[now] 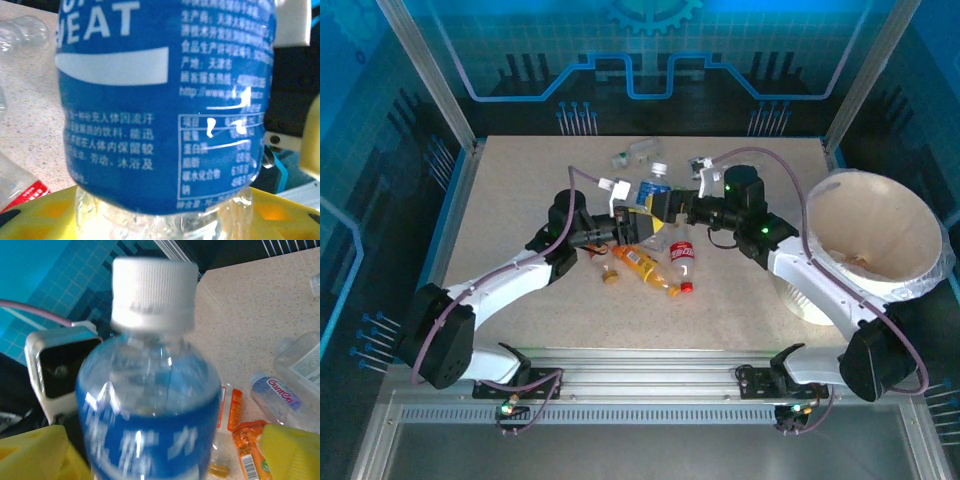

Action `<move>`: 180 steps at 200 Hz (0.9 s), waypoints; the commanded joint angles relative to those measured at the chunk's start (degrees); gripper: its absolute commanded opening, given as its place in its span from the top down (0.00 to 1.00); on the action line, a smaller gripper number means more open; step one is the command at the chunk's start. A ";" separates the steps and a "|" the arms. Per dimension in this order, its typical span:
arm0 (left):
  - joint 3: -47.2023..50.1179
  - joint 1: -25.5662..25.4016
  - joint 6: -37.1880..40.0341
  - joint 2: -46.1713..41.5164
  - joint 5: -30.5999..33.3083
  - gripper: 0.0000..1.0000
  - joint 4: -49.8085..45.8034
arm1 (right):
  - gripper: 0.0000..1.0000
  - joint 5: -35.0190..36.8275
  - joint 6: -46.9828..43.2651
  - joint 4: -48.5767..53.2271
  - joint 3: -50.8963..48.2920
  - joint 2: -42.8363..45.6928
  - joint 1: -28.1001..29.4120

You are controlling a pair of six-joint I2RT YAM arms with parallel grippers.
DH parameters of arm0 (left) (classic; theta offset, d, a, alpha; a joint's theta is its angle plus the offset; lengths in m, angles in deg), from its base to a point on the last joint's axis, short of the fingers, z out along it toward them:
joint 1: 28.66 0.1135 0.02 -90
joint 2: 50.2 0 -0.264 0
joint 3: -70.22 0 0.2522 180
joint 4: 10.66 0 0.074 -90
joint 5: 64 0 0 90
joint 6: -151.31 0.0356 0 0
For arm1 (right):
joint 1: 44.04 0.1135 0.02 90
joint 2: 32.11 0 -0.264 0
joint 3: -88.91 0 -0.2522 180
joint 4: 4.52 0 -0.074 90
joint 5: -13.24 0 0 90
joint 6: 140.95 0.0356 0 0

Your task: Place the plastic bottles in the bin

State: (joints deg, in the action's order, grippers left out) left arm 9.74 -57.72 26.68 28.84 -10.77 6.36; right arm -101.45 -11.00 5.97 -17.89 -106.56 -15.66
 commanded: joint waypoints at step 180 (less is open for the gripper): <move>-7.47 -2.67 9.17 3.20 -1.24 0.36 -8.06 | 0.56 4.85 -1.13 4.59 2.73 1.20 1.09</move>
State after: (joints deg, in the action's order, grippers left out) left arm 4.82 -60.23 33.39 31.58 -14.53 1.07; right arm -99.46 -10.89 7.77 -16.07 -106.47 -15.07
